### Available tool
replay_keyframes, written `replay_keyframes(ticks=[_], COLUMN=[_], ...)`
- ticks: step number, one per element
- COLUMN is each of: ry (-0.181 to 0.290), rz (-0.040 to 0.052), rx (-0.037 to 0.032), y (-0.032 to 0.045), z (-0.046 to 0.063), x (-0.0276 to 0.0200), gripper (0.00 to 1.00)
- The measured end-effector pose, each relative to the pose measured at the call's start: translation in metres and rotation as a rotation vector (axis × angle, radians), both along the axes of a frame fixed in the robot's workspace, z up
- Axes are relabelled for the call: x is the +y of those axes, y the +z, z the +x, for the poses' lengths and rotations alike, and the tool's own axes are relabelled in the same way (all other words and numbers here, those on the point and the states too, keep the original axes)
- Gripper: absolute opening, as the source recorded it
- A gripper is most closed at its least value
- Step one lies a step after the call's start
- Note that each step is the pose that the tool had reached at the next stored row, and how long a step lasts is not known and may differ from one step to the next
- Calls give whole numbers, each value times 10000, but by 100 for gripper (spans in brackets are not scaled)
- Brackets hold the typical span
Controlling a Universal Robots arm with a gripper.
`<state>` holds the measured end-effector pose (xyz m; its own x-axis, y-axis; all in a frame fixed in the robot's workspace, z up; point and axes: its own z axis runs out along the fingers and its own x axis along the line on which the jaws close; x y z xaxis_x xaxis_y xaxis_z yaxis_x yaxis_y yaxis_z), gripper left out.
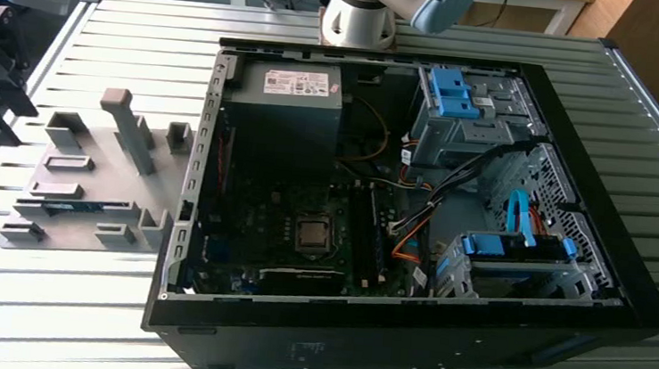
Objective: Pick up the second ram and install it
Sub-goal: 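Pick up the second ram and move it above second insertion slot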
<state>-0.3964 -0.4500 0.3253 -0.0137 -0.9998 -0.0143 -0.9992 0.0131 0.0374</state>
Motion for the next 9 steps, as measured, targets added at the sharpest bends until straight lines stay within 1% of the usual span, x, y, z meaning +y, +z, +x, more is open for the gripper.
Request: replay_keyframes(ticks=[9], ry=[0], rz=[0], rx=[0], y=[-33], z=[0], x=[0], gripper=[47])
